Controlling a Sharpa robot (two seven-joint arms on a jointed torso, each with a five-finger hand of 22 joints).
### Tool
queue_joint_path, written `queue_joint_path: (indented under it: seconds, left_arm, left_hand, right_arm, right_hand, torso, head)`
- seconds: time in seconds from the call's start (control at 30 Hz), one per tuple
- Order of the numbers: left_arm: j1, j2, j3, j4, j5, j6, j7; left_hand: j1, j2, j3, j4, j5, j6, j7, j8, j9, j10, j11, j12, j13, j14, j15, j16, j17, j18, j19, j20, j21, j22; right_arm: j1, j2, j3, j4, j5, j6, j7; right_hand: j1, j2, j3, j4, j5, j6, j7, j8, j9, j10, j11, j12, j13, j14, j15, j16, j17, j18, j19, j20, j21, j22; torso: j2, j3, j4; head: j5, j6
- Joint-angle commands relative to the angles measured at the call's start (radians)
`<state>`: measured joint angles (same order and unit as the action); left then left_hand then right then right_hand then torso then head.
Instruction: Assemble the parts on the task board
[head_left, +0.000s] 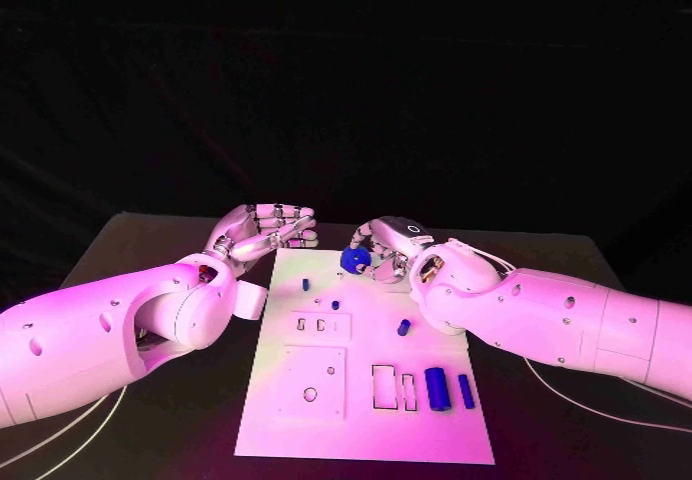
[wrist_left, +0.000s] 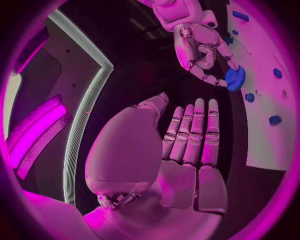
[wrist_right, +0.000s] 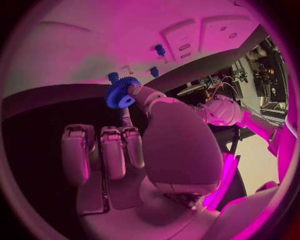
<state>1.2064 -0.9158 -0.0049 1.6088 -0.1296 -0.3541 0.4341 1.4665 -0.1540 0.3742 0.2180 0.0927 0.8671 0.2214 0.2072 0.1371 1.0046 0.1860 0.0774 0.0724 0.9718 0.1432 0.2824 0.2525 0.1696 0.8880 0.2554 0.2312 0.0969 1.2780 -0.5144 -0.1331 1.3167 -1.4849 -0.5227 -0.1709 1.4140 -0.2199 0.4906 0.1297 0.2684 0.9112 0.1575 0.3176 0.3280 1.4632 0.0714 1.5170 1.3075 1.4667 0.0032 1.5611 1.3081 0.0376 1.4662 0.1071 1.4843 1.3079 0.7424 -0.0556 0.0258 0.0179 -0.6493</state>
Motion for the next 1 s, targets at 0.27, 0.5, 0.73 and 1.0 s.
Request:
queue_joint_path:
  seconds: [0.27, 0.5, 0.73, 1.0]
  left_arm:
    - [0.001, 0.006, 0.001, 0.003, -0.001, 0.018, 0.004]
    - [0.001, 0.008, 0.001, 0.003, -0.001, 0.018, 0.004]
    - [0.001, 0.010, 0.001, 0.003, -0.001, 0.018, 0.004]
    - [0.001, 0.013, 0.001, 0.001, -0.001, 0.020, 0.004]
  left_hand:
    - [-0.007, -0.001, 0.004, 0.000, -0.004, 0.000, 0.022, 0.003, 0.002, 0.007, 0.003, -0.004, -0.001, -0.003, 0.000, 0.004, 0.001, 0.013, 0.003, 0.003, 0.005, -0.002]
    - [-0.009, -0.001, 0.006, -0.001, -0.004, 0.000, 0.022, 0.004, 0.002, 0.009, 0.003, -0.005, -0.001, -0.010, 0.001, 0.004, 0.004, 0.013, 0.003, 0.003, 0.005, -0.002]
    - [-0.009, -0.001, 0.006, -0.001, -0.004, 0.000, 0.022, 0.004, 0.002, 0.009, 0.003, -0.005, -0.001, -0.010, 0.001, 0.004, 0.004, 0.013, 0.003, 0.003, 0.005, -0.002]
    - [-0.009, -0.001, 0.006, -0.001, -0.004, 0.000, 0.022, 0.004, 0.002, 0.009, 0.003, -0.005, -0.001, -0.010, 0.001, 0.004, 0.004, 0.013, 0.003, 0.003, 0.005, -0.002]
  right_arm:
    - [-0.014, 0.057, -0.006, -0.045, -0.033, 0.023, -0.009]
    - [-0.018, 0.076, -0.007, -0.060, -0.029, 0.047, -0.011]
    - [-0.026, 0.096, -0.009, -0.079, -0.027, 0.061, -0.013]
    - [-0.041, 0.118, -0.011, -0.112, -0.026, 0.073, -0.018]
  right_hand:
    - [-0.019, 0.001, 0.012, -0.001, 0.003, 0.023, -0.011, -0.001, 0.000, 0.054, -0.007, 0.006, 0.200, 0.101, -0.008, 0.006, 0.249, -0.011, 0.037, -0.005, 0.006, 0.169]
    - [-0.023, 0.000, 0.014, -0.001, 0.003, 0.022, -0.010, -0.002, 0.000, 0.054, -0.007, 0.006, 0.201, 0.101, -0.008, 0.006, 0.249, -0.011, 0.038, -0.005, 0.006, 0.170]
    - [-0.029, -0.002, 0.016, -0.002, 0.003, 0.021, -0.010, -0.004, -0.001, 0.055, -0.006, 0.007, 0.201, 0.101, -0.008, 0.006, 0.250, -0.011, 0.038, -0.005, 0.007, 0.171]
    - [-0.034, -0.004, 0.017, -0.002, 0.002, 0.020, -0.009, -0.005, -0.002, 0.054, -0.006, 0.006, 0.200, 0.101, -0.008, 0.006, 0.249, -0.010, 0.037, -0.005, 0.005, 0.169]
  torso:
    - [0.001, 0.0006, 0.0003]
    - [0.000, 0.0012, -0.0022]
    - [0.001, 0.0026, -0.0007]
    - [0.001, 0.0017, 0.0011]
  head:
    - [0.004, -0.001]
    - [0.004, -0.002]
    - [0.002, -0.001]
    - [0.002, -0.001]
